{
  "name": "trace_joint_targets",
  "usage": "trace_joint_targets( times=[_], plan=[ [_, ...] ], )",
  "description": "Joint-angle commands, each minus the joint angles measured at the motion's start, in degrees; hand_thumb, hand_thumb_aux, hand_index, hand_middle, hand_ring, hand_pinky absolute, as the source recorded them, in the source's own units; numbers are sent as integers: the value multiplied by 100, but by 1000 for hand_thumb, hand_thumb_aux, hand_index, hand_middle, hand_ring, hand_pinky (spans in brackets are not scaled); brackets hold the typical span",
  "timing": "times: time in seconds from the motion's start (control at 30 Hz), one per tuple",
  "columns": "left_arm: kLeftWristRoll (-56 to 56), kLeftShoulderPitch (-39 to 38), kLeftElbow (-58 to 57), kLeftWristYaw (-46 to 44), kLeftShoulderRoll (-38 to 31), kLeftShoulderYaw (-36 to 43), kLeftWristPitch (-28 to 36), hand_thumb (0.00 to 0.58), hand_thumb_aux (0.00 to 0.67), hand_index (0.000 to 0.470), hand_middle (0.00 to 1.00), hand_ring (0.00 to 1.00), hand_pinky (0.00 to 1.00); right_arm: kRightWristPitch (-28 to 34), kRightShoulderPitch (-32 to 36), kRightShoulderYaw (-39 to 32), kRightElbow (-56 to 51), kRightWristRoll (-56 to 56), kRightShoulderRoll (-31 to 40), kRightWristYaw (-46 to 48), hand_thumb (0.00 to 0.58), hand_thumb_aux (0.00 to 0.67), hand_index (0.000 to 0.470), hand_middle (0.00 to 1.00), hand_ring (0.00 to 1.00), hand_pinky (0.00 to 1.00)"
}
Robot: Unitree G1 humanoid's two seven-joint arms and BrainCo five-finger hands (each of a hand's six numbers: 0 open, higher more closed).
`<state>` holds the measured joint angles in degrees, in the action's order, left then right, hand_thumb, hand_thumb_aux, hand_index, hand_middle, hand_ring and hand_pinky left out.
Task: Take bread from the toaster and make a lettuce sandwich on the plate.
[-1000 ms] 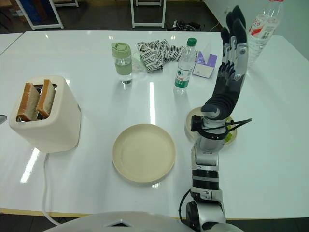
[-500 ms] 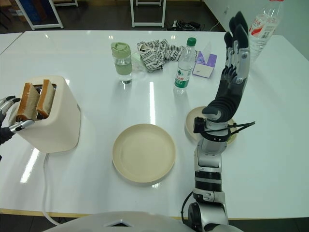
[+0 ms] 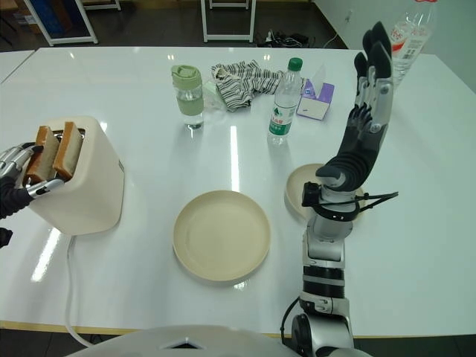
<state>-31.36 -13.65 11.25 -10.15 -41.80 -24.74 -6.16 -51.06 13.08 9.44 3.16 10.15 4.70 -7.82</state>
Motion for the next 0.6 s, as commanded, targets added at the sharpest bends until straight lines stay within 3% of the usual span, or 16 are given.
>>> trace_joint_targets(
  times=[0.03, 0.6],
  plan=[
    [-92, -26, -75, 50, -109, 5, 67, 0, 0, 0, 0, 0, 0, 50, -50, 33, 39, 48, 39, -17, 0, 0, 0, 0, 0, 0],
    [-786, -352, -5, 495, -412, -281, 142, 0, 0, 0, 0, 0, 0, 108, -146, 24, 192, 74, 42, -37, 0, 0, 0, 0, 0, 0]
  ],
)
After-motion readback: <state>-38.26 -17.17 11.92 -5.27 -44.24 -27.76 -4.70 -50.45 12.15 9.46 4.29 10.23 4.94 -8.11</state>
